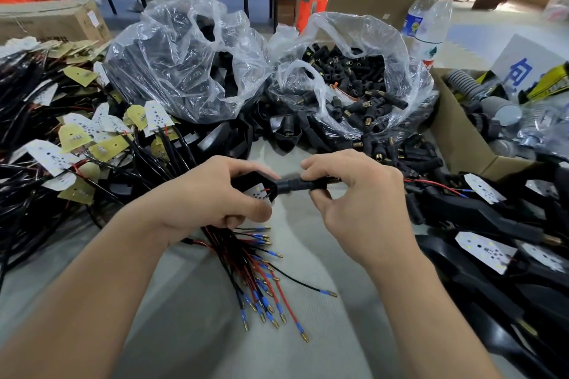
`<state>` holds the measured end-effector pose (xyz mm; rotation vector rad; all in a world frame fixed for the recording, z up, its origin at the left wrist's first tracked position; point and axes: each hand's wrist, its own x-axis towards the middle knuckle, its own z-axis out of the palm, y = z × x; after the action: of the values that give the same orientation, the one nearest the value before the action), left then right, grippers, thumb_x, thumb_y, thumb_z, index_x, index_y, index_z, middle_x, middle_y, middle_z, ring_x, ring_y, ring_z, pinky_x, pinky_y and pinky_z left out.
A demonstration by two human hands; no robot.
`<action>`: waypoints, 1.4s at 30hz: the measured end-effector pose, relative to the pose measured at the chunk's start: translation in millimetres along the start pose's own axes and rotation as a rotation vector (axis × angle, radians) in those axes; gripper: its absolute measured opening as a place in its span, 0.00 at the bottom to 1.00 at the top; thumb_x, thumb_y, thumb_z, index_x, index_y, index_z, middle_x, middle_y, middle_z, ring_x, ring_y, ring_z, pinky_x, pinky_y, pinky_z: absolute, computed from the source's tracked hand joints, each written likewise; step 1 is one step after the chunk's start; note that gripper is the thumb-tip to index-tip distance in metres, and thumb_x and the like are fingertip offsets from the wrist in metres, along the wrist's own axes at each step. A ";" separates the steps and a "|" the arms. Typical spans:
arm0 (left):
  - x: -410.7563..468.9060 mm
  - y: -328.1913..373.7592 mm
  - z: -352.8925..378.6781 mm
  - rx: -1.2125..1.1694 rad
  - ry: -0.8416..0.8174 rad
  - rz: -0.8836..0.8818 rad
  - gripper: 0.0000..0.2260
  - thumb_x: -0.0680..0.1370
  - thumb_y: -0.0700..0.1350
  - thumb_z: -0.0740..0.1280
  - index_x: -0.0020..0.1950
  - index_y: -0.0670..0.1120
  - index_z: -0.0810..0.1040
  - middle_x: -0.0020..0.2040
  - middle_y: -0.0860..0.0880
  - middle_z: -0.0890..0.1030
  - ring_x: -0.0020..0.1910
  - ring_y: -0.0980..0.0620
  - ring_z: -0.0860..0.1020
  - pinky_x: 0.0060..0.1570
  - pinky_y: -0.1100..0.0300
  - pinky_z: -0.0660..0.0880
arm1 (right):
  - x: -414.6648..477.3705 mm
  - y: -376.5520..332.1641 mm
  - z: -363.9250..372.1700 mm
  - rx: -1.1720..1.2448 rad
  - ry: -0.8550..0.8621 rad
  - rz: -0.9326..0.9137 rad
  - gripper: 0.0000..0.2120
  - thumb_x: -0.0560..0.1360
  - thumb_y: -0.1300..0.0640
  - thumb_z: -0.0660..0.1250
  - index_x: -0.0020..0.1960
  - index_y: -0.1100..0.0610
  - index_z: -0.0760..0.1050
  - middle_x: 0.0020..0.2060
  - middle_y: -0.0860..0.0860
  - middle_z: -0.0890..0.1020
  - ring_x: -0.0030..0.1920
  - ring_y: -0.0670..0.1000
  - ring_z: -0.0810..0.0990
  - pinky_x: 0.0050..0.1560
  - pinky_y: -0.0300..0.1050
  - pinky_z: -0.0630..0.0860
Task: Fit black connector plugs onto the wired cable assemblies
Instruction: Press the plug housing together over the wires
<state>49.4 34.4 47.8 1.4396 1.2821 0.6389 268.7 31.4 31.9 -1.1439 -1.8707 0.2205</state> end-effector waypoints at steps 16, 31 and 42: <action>-3.7 -4.5 -1.2 -0.199 -0.285 -0.023 0.10 0.74 0.37 0.72 0.53 0.34 0.80 0.37 0.49 0.83 0.20 0.57 0.68 0.17 0.71 0.59 | -2.1 -13.3 2.8 0.010 -0.109 -0.050 0.19 0.66 0.65 0.75 0.49 0.45 0.78 0.40 0.44 0.85 0.43 0.48 0.82 0.47 0.51 0.80; 0.2 1.0 -6.2 -0.223 0.159 -0.004 0.29 0.65 0.44 0.80 0.65 0.47 0.78 0.38 0.48 0.84 0.34 0.50 0.82 0.32 0.61 0.78 | -3.8 0.0 7.7 -0.026 0.031 0.130 0.15 0.64 0.59 0.77 0.47 0.45 0.79 0.35 0.42 0.82 0.38 0.44 0.77 0.43 0.31 0.70; -0.2 13.4 1.6 0.172 0.431 0.066 0.28 0.64 0.44 0.83 0.59 0.62 0.77 0.34 0.49 0.86 0.26 0.52 0.82 0.28 0.64 0.76 | -5.3 7.2 17.7 -0.126 -0.150 0.273 0.10 0.69 0.55 0.74 0.49 0.46 0.78 0.34 0.44 0.82 0.37 0.49 0.79 0.40 0.48 0.79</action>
<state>55.6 35.4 59.7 1.5398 1.6607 0.9387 260.4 36.3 14.5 -1.5071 -1.8747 0.3539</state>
